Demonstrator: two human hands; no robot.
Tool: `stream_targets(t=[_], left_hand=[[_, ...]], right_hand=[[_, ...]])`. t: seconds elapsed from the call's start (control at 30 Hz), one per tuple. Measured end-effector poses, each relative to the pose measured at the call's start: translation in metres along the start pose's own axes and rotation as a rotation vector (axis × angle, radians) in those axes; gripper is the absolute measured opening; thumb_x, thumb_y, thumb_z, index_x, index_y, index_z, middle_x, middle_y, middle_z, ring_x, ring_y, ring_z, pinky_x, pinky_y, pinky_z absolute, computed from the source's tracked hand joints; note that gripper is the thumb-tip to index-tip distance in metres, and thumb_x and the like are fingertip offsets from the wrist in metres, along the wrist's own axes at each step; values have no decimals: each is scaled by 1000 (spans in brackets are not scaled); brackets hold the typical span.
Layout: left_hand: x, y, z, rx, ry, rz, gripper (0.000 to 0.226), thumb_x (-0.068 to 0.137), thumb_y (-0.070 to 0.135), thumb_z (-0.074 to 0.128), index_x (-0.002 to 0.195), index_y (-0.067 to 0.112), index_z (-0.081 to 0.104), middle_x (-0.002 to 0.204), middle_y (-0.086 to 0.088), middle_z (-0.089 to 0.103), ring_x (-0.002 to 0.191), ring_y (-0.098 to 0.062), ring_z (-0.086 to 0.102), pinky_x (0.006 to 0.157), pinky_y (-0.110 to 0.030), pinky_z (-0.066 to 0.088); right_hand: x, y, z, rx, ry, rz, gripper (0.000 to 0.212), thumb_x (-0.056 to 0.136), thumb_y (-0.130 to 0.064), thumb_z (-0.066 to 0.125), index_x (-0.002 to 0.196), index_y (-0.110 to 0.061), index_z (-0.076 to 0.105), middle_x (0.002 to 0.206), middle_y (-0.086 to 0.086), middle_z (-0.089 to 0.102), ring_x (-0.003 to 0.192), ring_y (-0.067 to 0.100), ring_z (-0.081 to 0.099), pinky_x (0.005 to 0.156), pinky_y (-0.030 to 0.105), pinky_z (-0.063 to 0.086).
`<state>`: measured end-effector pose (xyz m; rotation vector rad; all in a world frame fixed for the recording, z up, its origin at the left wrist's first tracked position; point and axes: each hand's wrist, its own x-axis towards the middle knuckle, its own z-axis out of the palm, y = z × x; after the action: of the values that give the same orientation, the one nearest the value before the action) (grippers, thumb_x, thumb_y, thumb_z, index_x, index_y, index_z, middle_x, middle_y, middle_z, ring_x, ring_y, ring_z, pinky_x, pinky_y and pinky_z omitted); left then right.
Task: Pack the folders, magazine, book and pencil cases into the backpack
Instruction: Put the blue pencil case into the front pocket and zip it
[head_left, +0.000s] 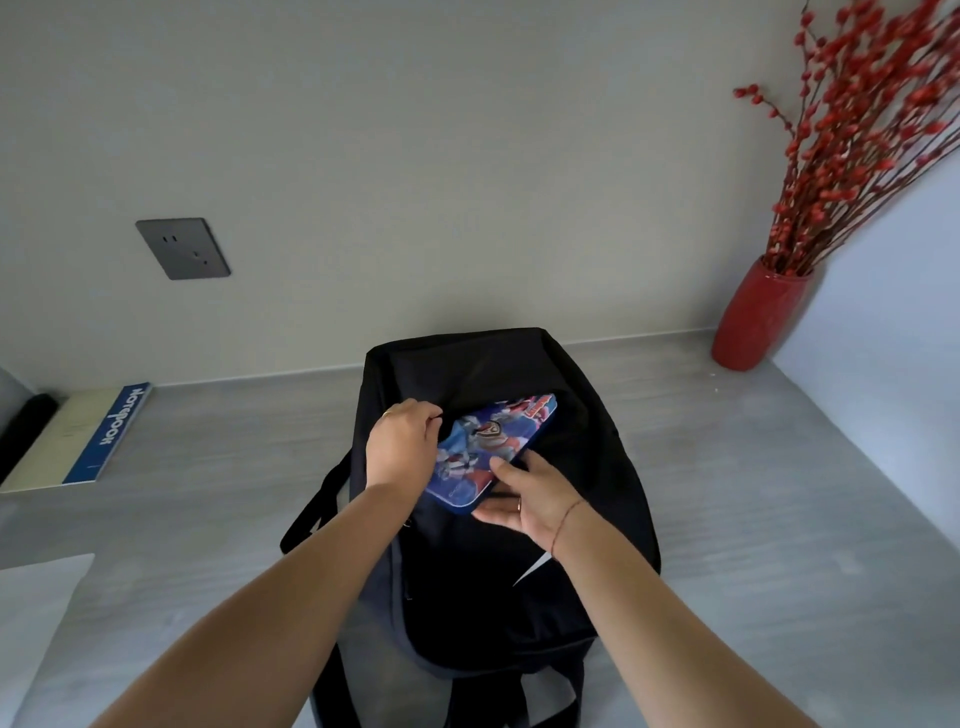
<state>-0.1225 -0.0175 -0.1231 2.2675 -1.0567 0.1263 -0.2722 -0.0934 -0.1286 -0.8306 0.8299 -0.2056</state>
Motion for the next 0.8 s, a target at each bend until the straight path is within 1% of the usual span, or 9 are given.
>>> stream_targets(t=[0.1,0.2,0.3,0.37,0.43,0.53,0.6,0.7,0.8], left_hand=[[3,-5,-4,13,-44,22,17,91,10,57,100,6,70,94,-10,68,89,-26,62,73,-34,48],[4,-5,-7,34,-42,70,16,90,9,57,100,4,69,94,-12,68,90,-29,61,76,-36,47],[4,-3,-10,44,-9,94,15,90,7,56,97,2,69,90,-13,68,87,-30,61,74,-36,47],[3,0,-13,46,14,100,13,89,3,57,92,0,68,86,-15,68,83,-31,61,72,-37,48],[0,5,-14,68,1,169,8,85,-2,59,85,-2,68,81,-17,67,77,-35,62,70,-40,51],[-4,7,-15,89,-7,215,6,83,-3,61,82,-2,67,76,-16,67,72,-34,62,67,-40,51],[-3,0,-14,77,15,184,5,84,-1,63,83,0,68,77,-14,67,73,-32,62,67,-37,50],[-4,-8,-11,34,24,124,5,83,4,66,85,3,70,78,-11,67,75,-28,62,66,-30,44],[-6,-10,-6,-18,50,72,6,83,6,67,87,5,71,80,-9,68,76,-26,61,66,-27,42]], right_hand=[[10,-17,-6,30,80,-40,34,93,-12,56,123,2,50,90,17,67,74,28,68,56,36,59],[20,-30,-4,65,146,-57,33,93,-12,57,121,5,52,89,17,67,74,28,68,55,36,58],[27,-32,5,118,195,-41,31,92,-11,58,120,2,52,96,18,66,76,28,68,49,35,56],[34,-31,13,157,236,-37,31,91,-9,59,120,3,52,107,21,65,80,32,68,49,36,55],[41,-28,24,194,275,-48,33,90,-8,61,120,3,52,112,23,64,81,32,66,51,37,55],[50,-30,39,182,346,-77,40,84,-8,68,120,1,54,102,19,65,79,30,68,59,37,58],[50,-31,41,134,356,-44,47,82,-10,70,124,0,52,108,22,66,87,29,69,69,37,60],[43,-25,34,129,334,-81,56,84,-4,67,134,1,41,110,24,64,84,27,69,74,35,58],[35,-14,36,220,259,-132,44,90,2,55,133,-1,43,107,22,65,87,25,69,83,35,56]])
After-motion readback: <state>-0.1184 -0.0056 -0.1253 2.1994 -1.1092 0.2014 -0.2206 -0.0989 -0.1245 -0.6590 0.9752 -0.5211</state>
